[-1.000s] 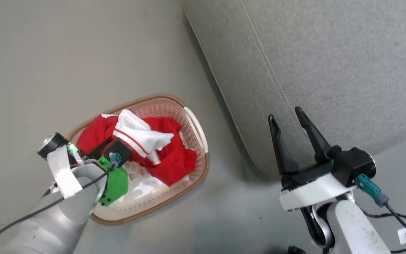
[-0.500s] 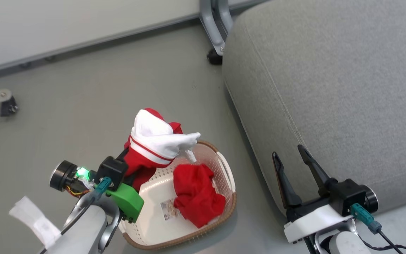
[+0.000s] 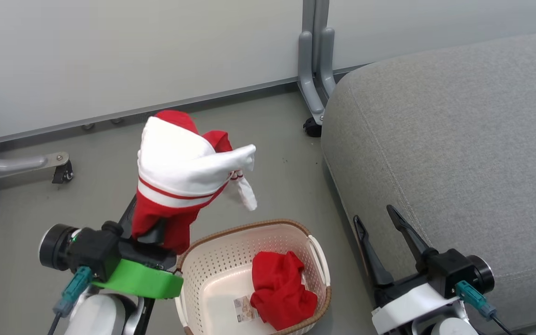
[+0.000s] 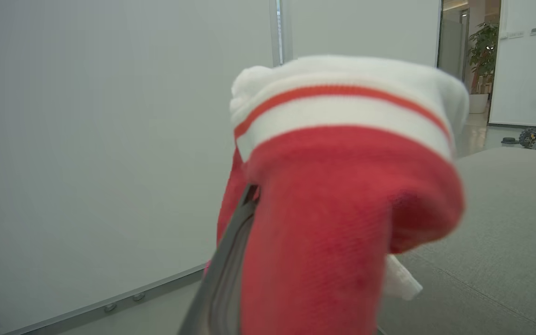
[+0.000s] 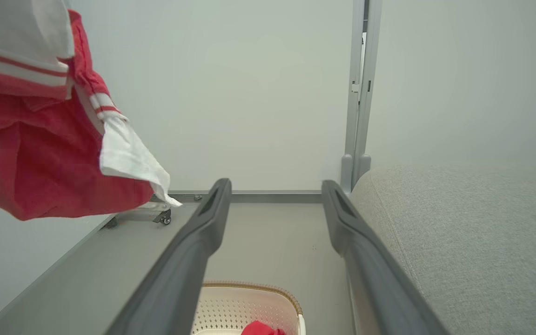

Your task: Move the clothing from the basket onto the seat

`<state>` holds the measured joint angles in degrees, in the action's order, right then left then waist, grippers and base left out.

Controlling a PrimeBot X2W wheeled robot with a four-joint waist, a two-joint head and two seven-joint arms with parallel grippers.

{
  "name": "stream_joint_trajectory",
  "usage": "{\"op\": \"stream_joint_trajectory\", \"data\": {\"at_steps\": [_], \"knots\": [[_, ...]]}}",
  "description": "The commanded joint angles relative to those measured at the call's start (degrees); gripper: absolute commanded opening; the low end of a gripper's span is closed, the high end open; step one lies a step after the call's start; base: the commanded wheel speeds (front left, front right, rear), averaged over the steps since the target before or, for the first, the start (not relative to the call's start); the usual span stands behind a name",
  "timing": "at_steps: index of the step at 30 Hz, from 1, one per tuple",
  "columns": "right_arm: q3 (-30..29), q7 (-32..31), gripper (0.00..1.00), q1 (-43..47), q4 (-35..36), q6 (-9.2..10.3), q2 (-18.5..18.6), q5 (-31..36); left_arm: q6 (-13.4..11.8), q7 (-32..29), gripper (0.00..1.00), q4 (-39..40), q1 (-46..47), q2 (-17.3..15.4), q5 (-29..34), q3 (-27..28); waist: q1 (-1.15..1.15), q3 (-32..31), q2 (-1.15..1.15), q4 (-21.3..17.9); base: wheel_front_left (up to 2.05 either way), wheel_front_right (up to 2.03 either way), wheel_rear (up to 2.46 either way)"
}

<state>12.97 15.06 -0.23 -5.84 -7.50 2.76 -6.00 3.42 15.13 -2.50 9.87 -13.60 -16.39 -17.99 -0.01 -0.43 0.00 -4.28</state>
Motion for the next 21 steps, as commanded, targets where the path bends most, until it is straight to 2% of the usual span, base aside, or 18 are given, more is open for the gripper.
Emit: {"op": "stream_joint_trajectory", "data": {"at_steps": [1, 3, 6, 13, 17, 21], "knots": [[-0.16, 0.17, 1.00, 1.03, 0.18, 0.02, 0.21, 0.40, 1.37, 0.03, 0.00, 2.17, -1.99, 1.36, 0.98, 1.83, 0.01, -0.49, 0.00, 0.45, 0.00, 0.00, 0.00], [-0.17, 0.17, 1.00, 1.32, 0.30, 0.02, 0.21, 0.42, 2.92, 0.03, 0.00, 5.06, -3.26, 2.49, 1.71, 3.64, 0.01, -0.62, 0.00, 0.51, 0.00, 0.00, 0.00], [0.06, 0.18, 1.00, 1.49, 0.30, 0.02, 0.20, 0.60, 4.01, 0.03, 0.00, 7.76, -4.74, 2.83, 1.63, 2.83, 0.01, -0.83, 0.00, 0.55, 0.00, 0.00, 0.00], [-0.05, 0.17, 1.00, 1.82, 0.30, 0.02, 0.21, 0.79, 4.07, 0.03, 0.00, 12.57, -2.89, -3.36, -4.91, -8.92, 0.01, -0.93, 0.00, 0.63, 0.00, 0.00, 0.00], [-0.36, 0.17, 1.00, 1.47, 0.52, 0.02, 0.20, 0.51, 4.08, 0.03, 0.00, 13.15, -1.56, -5.11, -7.11, -11.72, 0.01, -0.67, 0.00, 0.64, 0.00, 0.00, 0.00], [-0.25, 0.18, 1.00, 1.21, 0.47, 0.02, 0.21, 0.47, 4.09, 0.03, 0.00, 12.82, -0.82, -5.13, -7.64, -12.74, 0.01, -0.51, 0.00, 0.54, 0.00, 0.00, 0.00]]}}
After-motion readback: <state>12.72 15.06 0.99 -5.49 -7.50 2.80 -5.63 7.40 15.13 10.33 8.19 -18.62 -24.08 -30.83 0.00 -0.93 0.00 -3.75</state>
